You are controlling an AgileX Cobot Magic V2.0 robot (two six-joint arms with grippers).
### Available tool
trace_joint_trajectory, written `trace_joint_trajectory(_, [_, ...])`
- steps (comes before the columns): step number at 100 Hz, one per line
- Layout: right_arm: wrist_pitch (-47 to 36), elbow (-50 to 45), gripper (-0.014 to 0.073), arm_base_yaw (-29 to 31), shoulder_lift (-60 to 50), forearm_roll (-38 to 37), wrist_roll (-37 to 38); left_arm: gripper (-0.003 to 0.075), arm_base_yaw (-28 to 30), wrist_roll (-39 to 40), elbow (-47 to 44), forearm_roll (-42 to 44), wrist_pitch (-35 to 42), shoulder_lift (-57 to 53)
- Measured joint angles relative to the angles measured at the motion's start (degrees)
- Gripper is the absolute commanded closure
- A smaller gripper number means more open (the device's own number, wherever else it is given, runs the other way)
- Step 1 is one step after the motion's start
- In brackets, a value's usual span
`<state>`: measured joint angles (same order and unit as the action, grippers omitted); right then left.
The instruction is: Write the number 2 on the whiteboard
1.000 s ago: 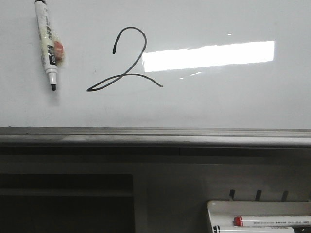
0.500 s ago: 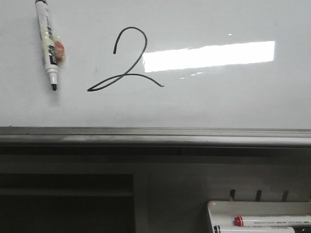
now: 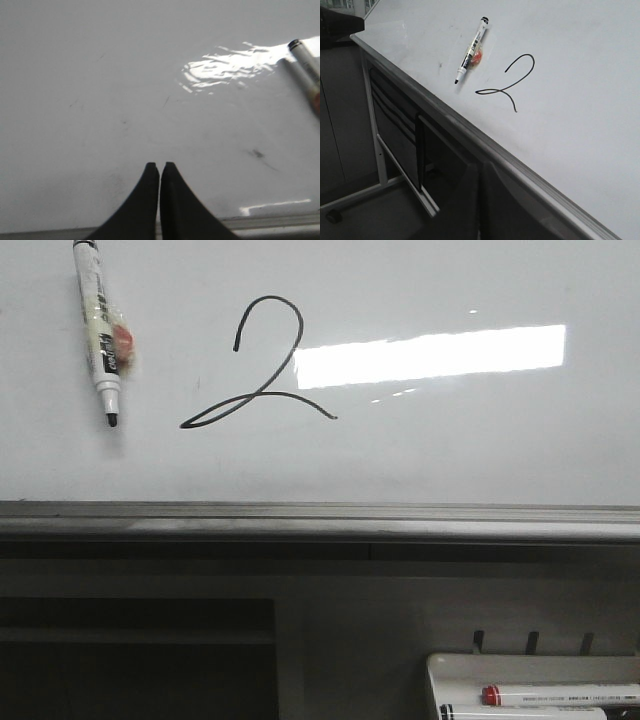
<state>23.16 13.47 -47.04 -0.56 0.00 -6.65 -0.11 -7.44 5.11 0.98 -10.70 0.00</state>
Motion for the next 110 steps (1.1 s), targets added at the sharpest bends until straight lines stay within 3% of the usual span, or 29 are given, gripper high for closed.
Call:
trace_joint_trajectory(15, [0.0,0.0,0.0665,0.0,0.0,0.0,0.0,0.0741,3.6,-0.3,-4.6,-0.2,-1.8,-0.3])
trace_joint_trajectory(34, [0.0,0.0,0.0665,0.0,0.0,0.0,0.0,0.0741,3.8,-0.2,-5.2,0.0,-8.2,-0.3])
trace_joint_trajectory(110, [0.0,-0.1,0.0665,0.0,0.0,0.0,0.0,0.0741,3.8,-0.2,-5.2,0.5,-8.4,-0.3])
